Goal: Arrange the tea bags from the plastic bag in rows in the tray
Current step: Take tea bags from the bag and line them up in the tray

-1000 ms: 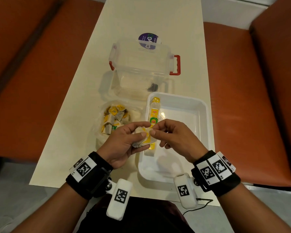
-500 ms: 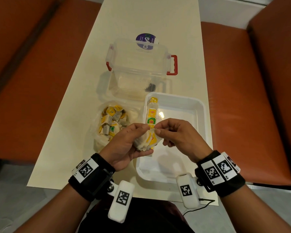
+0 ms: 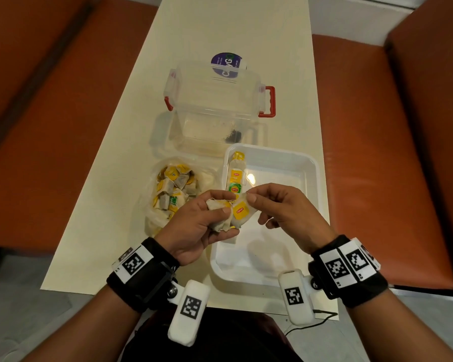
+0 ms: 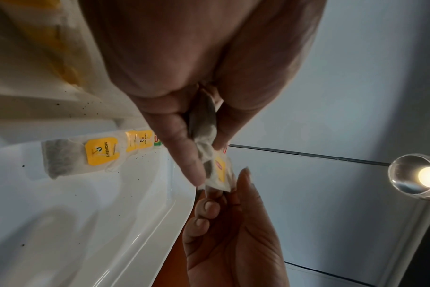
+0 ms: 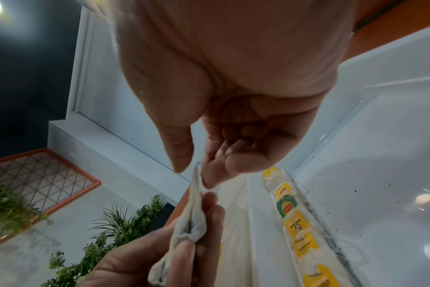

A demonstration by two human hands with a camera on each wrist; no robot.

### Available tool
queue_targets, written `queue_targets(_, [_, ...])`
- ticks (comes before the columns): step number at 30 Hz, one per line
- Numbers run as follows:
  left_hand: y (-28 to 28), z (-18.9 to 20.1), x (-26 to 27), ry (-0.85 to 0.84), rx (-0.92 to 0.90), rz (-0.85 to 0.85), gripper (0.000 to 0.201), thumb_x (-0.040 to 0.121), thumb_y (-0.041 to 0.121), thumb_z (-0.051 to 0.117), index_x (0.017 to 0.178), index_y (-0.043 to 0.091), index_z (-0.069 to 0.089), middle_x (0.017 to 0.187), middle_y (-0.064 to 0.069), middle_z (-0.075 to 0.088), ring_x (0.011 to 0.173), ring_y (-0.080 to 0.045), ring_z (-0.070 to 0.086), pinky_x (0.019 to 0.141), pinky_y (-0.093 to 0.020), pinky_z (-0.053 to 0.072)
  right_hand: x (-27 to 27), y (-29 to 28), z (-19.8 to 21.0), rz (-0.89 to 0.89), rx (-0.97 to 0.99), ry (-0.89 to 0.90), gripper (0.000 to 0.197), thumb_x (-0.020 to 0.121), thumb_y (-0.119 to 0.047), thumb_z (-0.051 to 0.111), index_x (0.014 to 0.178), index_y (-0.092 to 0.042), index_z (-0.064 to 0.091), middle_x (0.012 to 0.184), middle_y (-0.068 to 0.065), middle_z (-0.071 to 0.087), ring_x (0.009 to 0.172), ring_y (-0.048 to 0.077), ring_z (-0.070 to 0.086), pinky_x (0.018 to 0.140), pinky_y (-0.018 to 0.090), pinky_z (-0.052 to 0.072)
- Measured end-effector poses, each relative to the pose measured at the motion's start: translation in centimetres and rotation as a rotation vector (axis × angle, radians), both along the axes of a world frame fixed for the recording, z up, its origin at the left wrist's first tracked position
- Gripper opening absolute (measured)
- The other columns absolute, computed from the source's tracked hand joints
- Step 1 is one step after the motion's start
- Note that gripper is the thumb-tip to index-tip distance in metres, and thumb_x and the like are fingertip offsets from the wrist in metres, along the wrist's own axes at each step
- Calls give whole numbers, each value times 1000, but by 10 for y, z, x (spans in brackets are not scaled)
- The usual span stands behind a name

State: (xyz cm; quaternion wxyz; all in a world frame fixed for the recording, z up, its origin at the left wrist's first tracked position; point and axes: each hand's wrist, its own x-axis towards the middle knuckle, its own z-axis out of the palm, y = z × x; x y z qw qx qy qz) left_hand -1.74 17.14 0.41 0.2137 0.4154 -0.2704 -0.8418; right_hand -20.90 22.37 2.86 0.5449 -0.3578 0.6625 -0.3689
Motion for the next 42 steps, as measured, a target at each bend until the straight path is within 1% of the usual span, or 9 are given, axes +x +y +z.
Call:
queue_targets(11, [-4,1,4,-23,-5,34,19,99,-1,51,110,12,61,107,-11,75,98,-26,74,77,-40,61,-3,0,2,3,2,29,11,91,-11,71,101,-9,74,79,4,72,62,9,60,57,20,45])
queue_targets(14, [-7,3,8,-48,-27,21,22,99,0,51,112,13,63,106,-12,75,96,-24,74,71,-37,63,-6,0,4,-2,8,19,14,90,-11,71,104,-10,75,78,5,73,63,8,61,57,19,46])
queue_targets(21, [-13,4,18,-102,-64,92,25,97,1,52,107,16,69,87,-5,67,69,-13,64,54,-27,56,-8,3,8,-19,-3,7,11,92,-10,69,100,-12,76,79,5,75,65,9,62,61,22,47])
queue_targets(24, [-11,6,19,-103,-131,9,17,96,15,60,110,15,71,85,-2,63,64,-10,58,51,-23,51,-6,5,10,40,4,-12,10,91,-11,70,99,-12,76,80,6,75,64,9,62,61,21,47])
queue_targets(28, [1,6,11,-121,-245,-205,38,77,34,75,112,21,74,88,2,66,68,-9,59,53,-23,50,-1,5,13,147,15,1,12,92,-13,69,102,-11,75,82,5,75,68,9,64,62,21,49])
queue_targets(31, [8,2,5,-146,-252,-237,32,79,29,77,104,10,70,89,-3,68,66,-8,60,50,-21,47,0,5,14,175,16,17,13,92,-14,69,103,-10,75,84,7,75,70,10,64,63,21,49])
queue_targets(35, [11,-3,4,-190,-279,-189,22,84,20,77,95,12,59,82,-7,68,58,-7,55,45,-20,40,1,6,13,176,19,19,16,90,-16,72,106,-12,74,84,4,73,70,9,64,62,20,49])
queue_targets(39, [11,-1,6,-210,-328,-202,31,76,30,80,91,12,60,75,-4,68,56,-6,53,44,-21,39,4,7,11,223,49,35,19,83,-14,79,101,-8,73,75,1,69,67,10,62,60,20,46])
queue_targets(42, [12,-1,9,-221,-349,-240,25,80,29,78,90,11,66,77,-4,70,59,-7,56,45,-21,40,4,6,9,215,65,33,15,83,-13,79,97,-9,74,75,5,69,66,12,64,60,21,46])
